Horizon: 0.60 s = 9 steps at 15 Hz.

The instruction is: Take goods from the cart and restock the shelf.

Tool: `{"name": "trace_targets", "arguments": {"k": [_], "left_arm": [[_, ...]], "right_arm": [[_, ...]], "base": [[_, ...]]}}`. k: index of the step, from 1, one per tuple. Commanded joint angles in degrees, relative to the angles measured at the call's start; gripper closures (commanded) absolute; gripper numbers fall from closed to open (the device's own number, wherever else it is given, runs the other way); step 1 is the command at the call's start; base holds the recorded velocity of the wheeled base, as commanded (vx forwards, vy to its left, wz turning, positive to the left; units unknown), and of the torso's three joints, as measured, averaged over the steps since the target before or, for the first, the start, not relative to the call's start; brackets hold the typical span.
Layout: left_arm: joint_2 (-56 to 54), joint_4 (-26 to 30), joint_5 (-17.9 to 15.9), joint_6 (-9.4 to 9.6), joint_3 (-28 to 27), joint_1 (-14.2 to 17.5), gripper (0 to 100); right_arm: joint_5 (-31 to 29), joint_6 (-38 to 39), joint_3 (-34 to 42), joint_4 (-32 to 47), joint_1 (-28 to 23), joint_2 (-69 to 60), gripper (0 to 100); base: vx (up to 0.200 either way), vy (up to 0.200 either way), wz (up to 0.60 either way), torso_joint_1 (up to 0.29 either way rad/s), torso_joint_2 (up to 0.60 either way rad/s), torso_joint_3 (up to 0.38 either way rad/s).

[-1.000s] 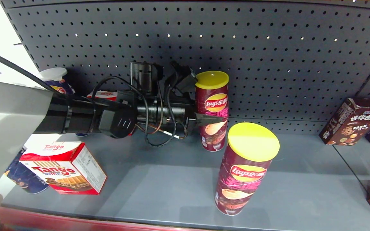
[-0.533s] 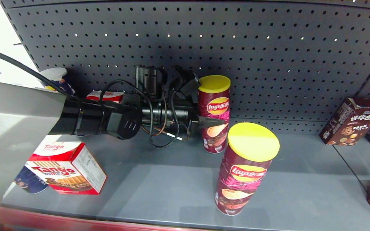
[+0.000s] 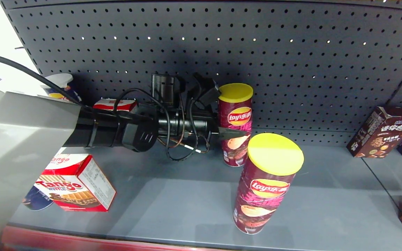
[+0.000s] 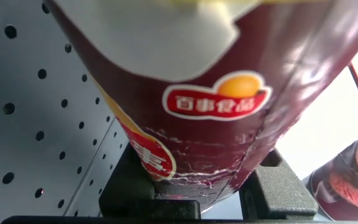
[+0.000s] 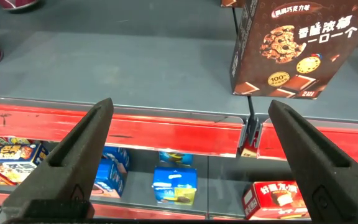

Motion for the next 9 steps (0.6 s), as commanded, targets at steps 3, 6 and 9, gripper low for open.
{"name": "trace_targets", "arguments": {"k": [3,6,9], "left_arm": [[1.1,0.0,0.1,0.06,-0.7,-0.2,100],[1.4,0.0,0.5,1.02,-0.6,-0.5,100],[2.0,0.0,2.3,3.04,-0.4,-0.7,100]], "right_arm": [[0.0,0.0,0.0,0.0,0.1,0.1,0],[0.0,0.0,0.0,0.0,0.0,0.1,0],[0.0,0.0,0.0,0.0,0.0,0.1,0]], "base": [[0.0,0.0,0.0,0.0,0.0,0.0],[0.0,0.0,0.0,0.0,0.0,0.0],[0.0,0.0,0.0,0.0,0.0,0.0]]}}
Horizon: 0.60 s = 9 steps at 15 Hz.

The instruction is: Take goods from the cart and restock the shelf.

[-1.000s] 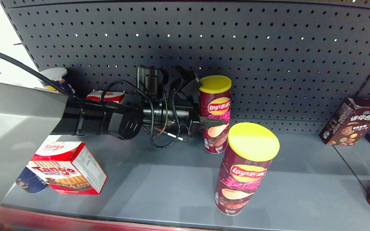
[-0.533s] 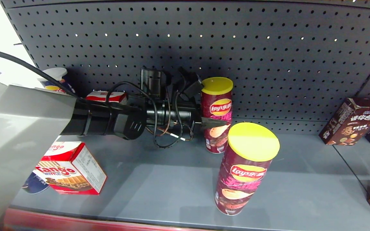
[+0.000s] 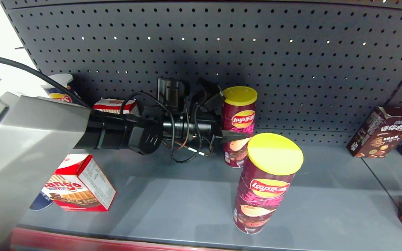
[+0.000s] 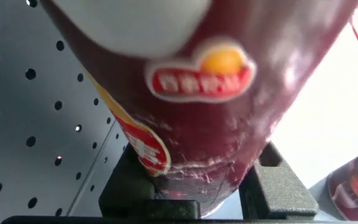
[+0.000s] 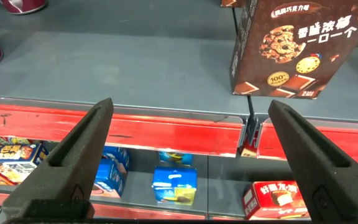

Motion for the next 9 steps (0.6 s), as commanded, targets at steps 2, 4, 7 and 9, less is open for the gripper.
{"name": "trace_targets", "arguments": {"k": [2,4,7,9], "left_arm": [[0.3,0.2,0.7,0.25,0.2,-0.6,0],[0.2,0.2,4.1,0.25,0.5,-1.2,0],[-2.1,-1.2,8.5,1.56,4.8,-1.7,0],[-5.0,-1.5,11.6,2.44,9.5,-1.8,0]], "right_arm": [[0.0,0.0,0.0,0.0,-0.1,0.1,0],[0.0,0.0,0.0,0.0,-0.1,0.1,0],[0.0,0.0,0.0,0.0,0.0,0.1,0],[0.0,0.0,0.0,0.0,0.0,0.1,0]], "base": [[0.0,0.0,0.0,0.0,0.0,0.0],[0.0,0.0,0.0,0.0,0.0,0.0],[0.0,0.0,0.0,0.0,0.0,0.0],[0.0,0.0,0.0,0.0,0.0,0.0]]}}
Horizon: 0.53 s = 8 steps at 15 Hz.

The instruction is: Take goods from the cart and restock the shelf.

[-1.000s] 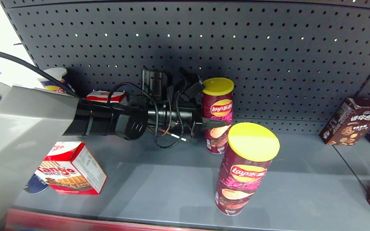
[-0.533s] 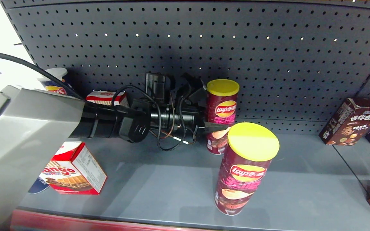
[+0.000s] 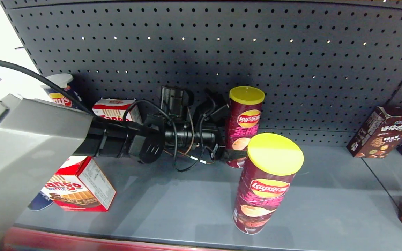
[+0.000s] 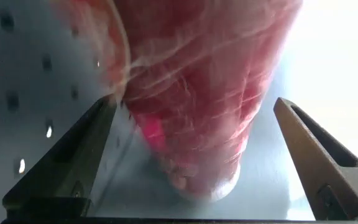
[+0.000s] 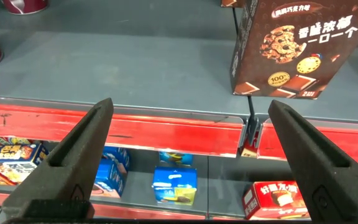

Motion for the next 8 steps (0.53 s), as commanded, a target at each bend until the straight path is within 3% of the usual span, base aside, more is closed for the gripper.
{"name": "trace_targets", "arguments": {"k": [1,8], "left_arm": [[-5.5,-0.3,3.7,0.47,6.2,-0.1,0],[-10.9,-9.1,16.5,0.12,19.1,-0.9,0]], "right_arm": [[0.0,0.0,0.0,0.0,0.0,0.1,0],[0.0,0.0,0.1,0.0,0.0,0.1,0]], "base": [[0.0,0.0,0.0,0.0,0.0,0.0],[0.0,0.0,0.0,0.0,0.0,0.0]]}}
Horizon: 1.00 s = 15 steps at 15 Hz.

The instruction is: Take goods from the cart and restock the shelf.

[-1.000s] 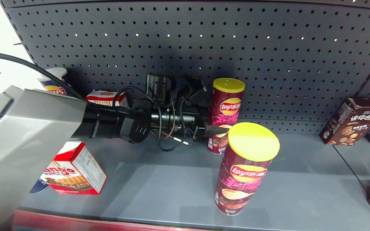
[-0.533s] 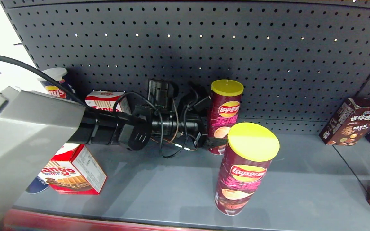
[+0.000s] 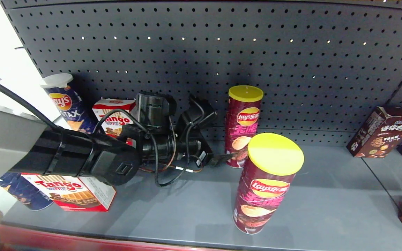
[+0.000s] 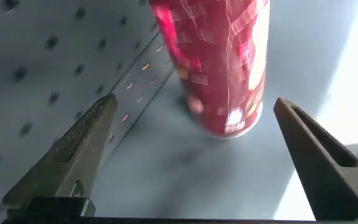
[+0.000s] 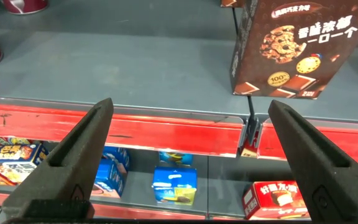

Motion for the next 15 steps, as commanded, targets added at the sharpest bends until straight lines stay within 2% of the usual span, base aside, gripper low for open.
{"name": "trace_targets", "arguments": {"k": [1,3,5,7,8,10,15], "left_arm": [[-1.4,-0.8,3.2,-0.19,2.0,-0.6,0],[-1.5,-2.0,6.6,-0.36,2.1,-1.4,0],[-1.6,-2.7,8.6,-0.36,2.1,-2.2,0],[-2.3,-5.8,12.5,-0.98,3.2,-3.4,0],[-2.8,-7.0,12.8,-1.68,4.0,-3.5,0],[-3.4,-7.2,13.0,-1.86,5.1,-3.5,0],[-11.6,-7.6,16.6,-1.95,6.9,-2.7,0]], "right_arm": [[0.0,0.0,0.1,0.0,0.0,0.1,0],[0.0,0.0,0.1,0.0,0.1,0.1,0],[0.0,0.0,0.1,0.0,0.1,0.1,0],[0.0,0.0,0.0,0.0,0.1,0.1,0],[0.0,0.0,0.0,0.0,0.1,0.1,0],[0.0,0.0,0.0,0.0,0.1,0.1,0],[0.0,0.0,0.0,0.0,0.1,0.1,0]], "base": [[0.0,0.0,0.0,0.0,0.0,0.0],[0.0,0.0,0.0,0.0,0.0,0.0],[0.0,0.0,0.0,0.0,0.0,0.0],[0.0,0.0,0.0,0.0,0.0,0.0],[0.0,0.0,0.0,0.0,0.0,0.0],[0.0,0.0,0.0,0.0,0.0,0.0],[0.0,0.0,0.0,0.0,0.0,0.0]]}}
